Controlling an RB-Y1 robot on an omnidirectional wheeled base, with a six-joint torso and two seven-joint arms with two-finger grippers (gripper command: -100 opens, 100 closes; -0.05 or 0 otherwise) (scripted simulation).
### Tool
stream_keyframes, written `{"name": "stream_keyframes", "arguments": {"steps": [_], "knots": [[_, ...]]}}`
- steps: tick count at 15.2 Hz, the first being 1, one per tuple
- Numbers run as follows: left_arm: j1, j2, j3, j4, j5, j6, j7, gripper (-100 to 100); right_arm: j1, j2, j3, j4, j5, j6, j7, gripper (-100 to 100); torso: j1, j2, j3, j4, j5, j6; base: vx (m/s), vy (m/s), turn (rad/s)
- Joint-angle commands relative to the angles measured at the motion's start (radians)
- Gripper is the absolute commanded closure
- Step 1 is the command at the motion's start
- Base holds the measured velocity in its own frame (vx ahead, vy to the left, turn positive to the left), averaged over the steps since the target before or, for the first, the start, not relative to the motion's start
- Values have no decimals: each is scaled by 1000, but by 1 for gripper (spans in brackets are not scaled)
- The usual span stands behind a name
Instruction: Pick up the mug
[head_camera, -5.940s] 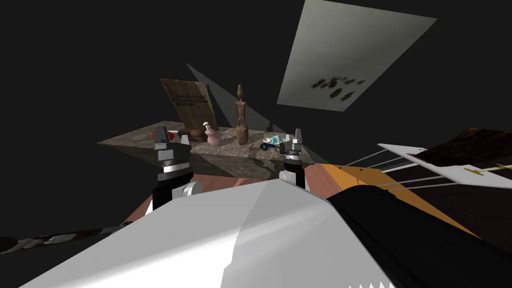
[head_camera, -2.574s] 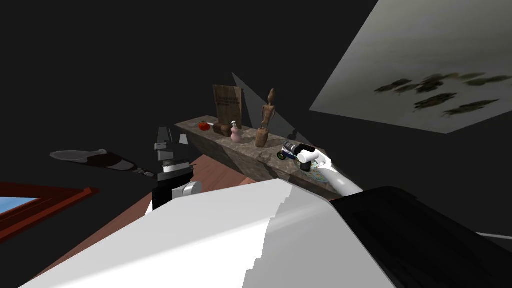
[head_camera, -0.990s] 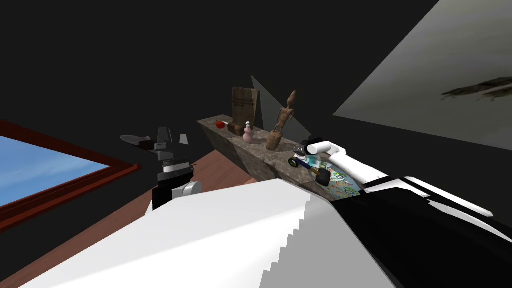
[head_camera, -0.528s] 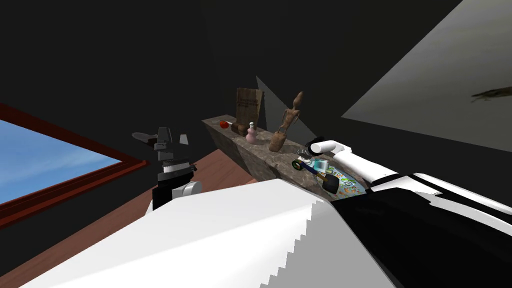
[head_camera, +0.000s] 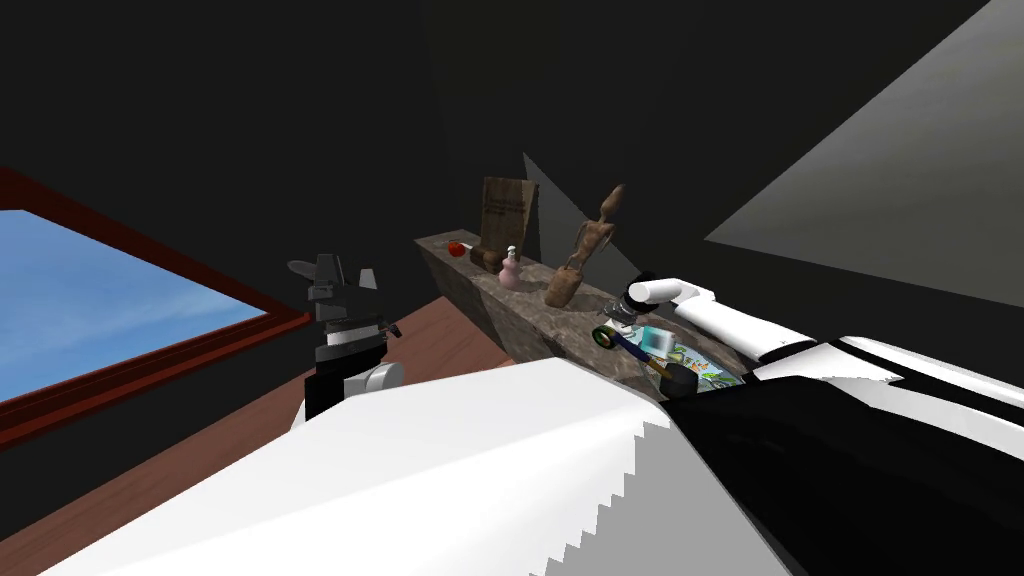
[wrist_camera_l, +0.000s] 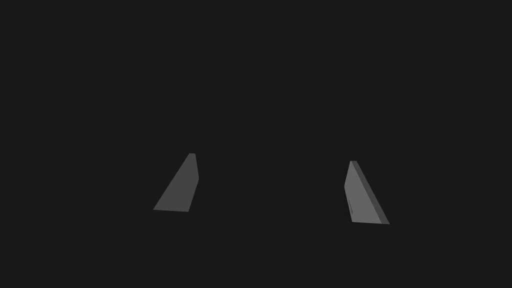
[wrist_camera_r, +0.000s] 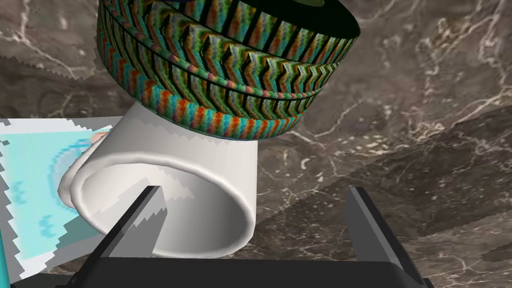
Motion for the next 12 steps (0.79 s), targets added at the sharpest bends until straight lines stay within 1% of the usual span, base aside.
{"name": "stream_keyframes", "arguments": {"steps": [1, 2, 3, 5, 6, 7, 11, 12], "knots": [[0, 0, 0, 0, 0, 0, 0, 0, 2, -18, 6, 10, -22, 32, 9, -100, 0, 0, 0, 0, 0, 0, 24, 10, 67], [0, 0, 0, 0, 0, 0, 0, 0, 8, -10, 0, 0, -12, 12, 3, -100, 0, 0, 0, 0, 0, 0, 13, 4, 22], [0, 0, 0, 0, 0, 0, 0, 0, 12, 19, 12, 16, 12, -5, 1, -100, 0, 1, 0, 0, 0, 0, 2, -16, 57], [0, 0, 0, 0, 0, 0, 0, 0, 15, 40, 19, 26, 30, -20, -1, -100, -3, 2, 1, 0, -1, 0, -4, -38, 82], [0, 0, 0, 0, 0, 0, 0, 0, 19, 23, 10, 15, 15, -8, 0, -100, -4, 2, 1, 0, -1, 0, -3, -26, 25], [0, 0, 0, 0, 0, 0, 0, 0, 20, 26, 12, 16, 18, -13, -1, 100, -3, 2, 1, 1, -1, 0, -1, -10, 3], [0, 0, 0, 0, 0, 0, 0, 0, 20, 26, 11, 16, 17, -11, -1, 100, -2, 1, 1, 0, -1, -1, -1, -2, -7], [0, 0, 0, 0, 0, 0, 0, 0, 9, -7, 2, 3, -10, 13, 3, 100, -2, 1, 0, 0, -1, -1, 2, 21, -71]]}}
